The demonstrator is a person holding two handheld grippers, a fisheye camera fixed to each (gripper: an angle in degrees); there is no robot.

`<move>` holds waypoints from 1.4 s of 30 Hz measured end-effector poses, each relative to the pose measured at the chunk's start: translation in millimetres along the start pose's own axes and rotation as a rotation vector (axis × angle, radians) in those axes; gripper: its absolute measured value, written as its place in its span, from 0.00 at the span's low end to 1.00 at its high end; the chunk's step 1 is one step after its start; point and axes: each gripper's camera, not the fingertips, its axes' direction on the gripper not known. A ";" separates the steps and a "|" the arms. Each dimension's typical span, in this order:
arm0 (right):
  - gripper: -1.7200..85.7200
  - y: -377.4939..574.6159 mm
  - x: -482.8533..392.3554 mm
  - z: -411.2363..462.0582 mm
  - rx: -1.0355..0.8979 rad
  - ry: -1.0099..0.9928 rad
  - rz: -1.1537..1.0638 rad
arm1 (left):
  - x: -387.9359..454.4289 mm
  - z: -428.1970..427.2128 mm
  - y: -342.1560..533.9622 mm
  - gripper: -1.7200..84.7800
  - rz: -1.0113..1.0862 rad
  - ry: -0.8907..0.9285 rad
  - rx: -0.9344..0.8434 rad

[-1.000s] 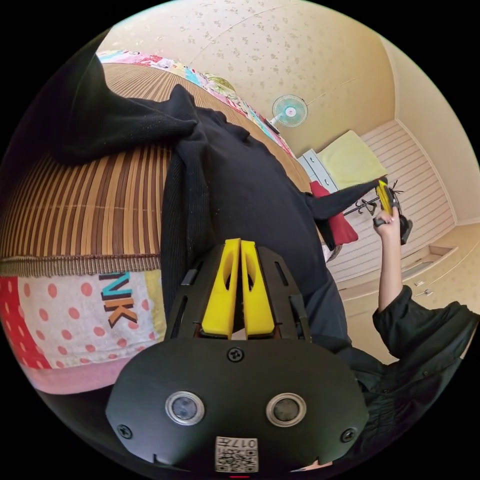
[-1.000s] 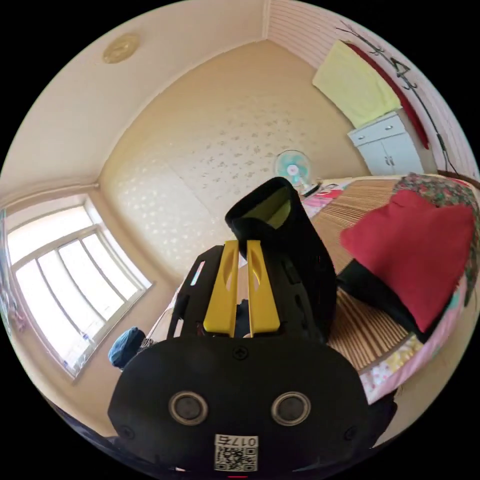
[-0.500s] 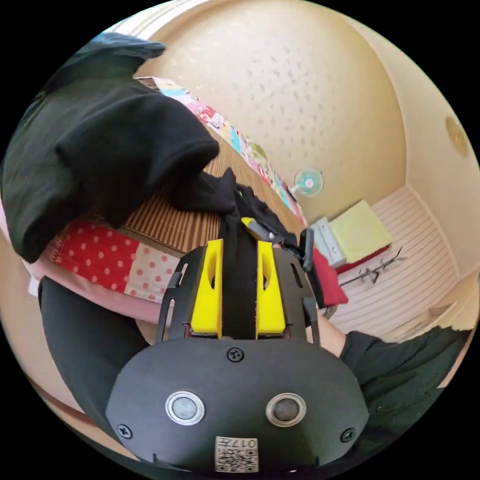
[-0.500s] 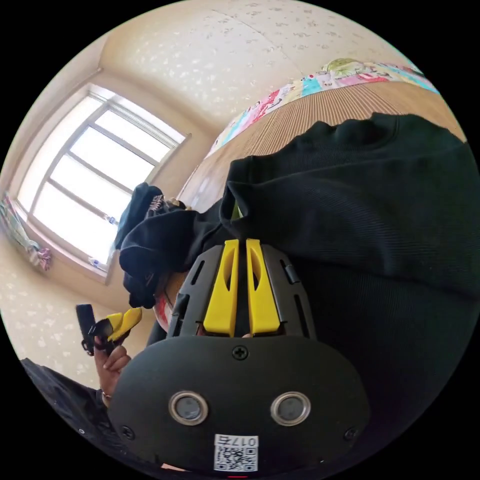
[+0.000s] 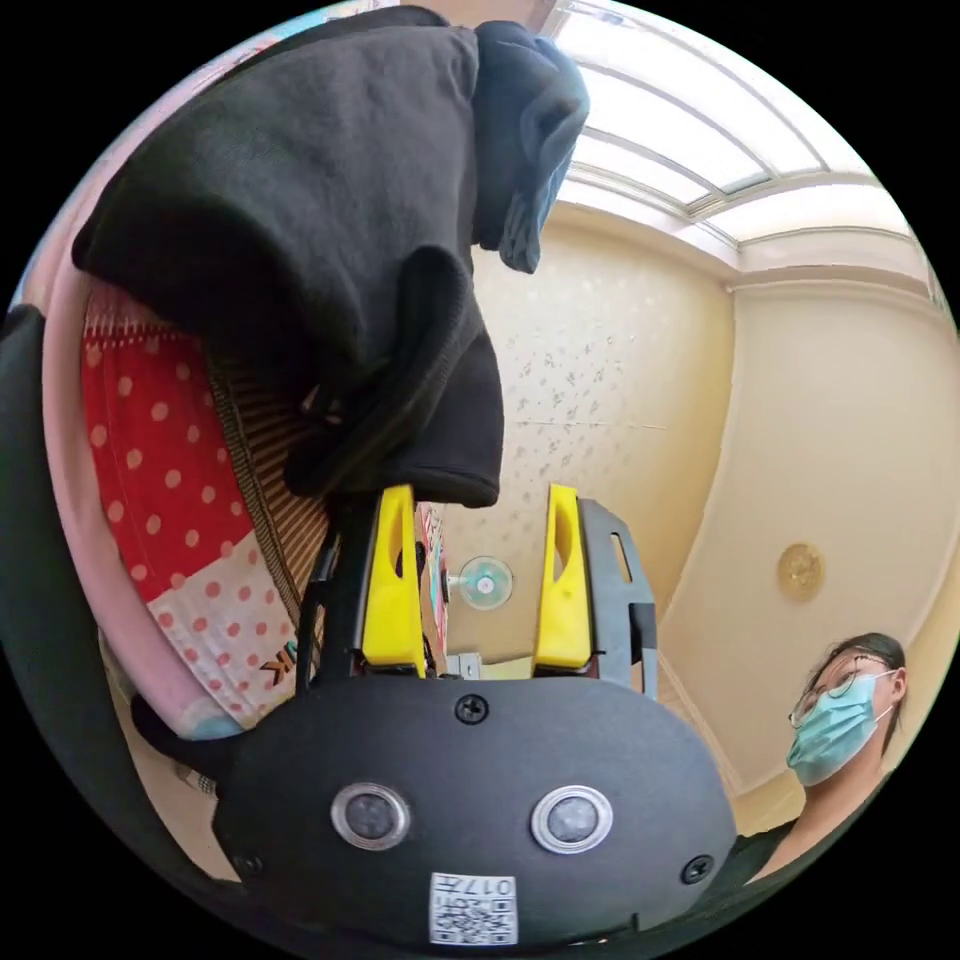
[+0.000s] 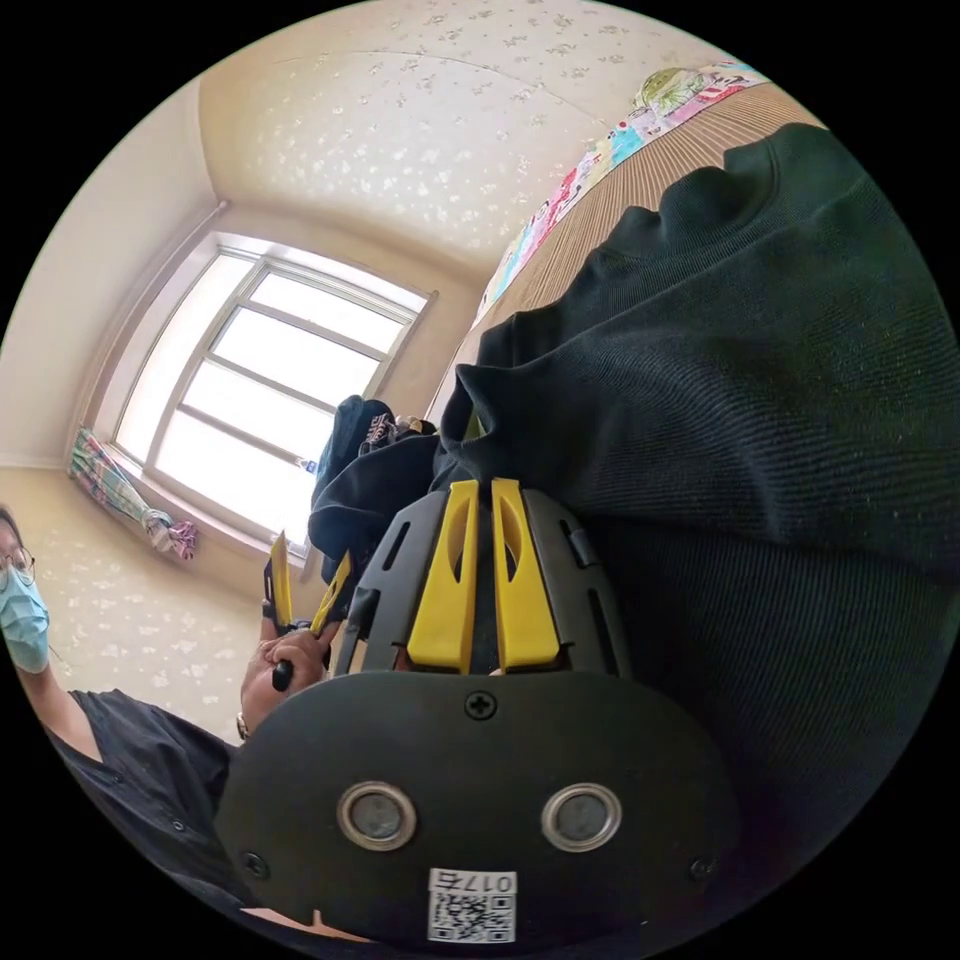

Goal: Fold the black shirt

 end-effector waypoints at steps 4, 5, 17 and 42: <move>0.05 6.1 15.6 -11.3 0.013 -0.019 0.005 | -2.5 1.6 -9.6 0.15 -0.039 0.008 -0.013; 0.05 7.0 20.4 -13.3 0.010 -0.019 0.013 | 8.3 1.9 -8.5 0.13 0.005 -0.028 -0.020; 0.05 -2.4 -39.0 -28.6 0.218 0.088 -0.191 | 122.2 14.2 17.1 0.07 0.526 -0.262 -0.020; 0.02 138.0 90.5 -201.2 0.114 0.739 0.034 | -48.1 478.6 611.1 0.14 1.520 -0.579 -1.183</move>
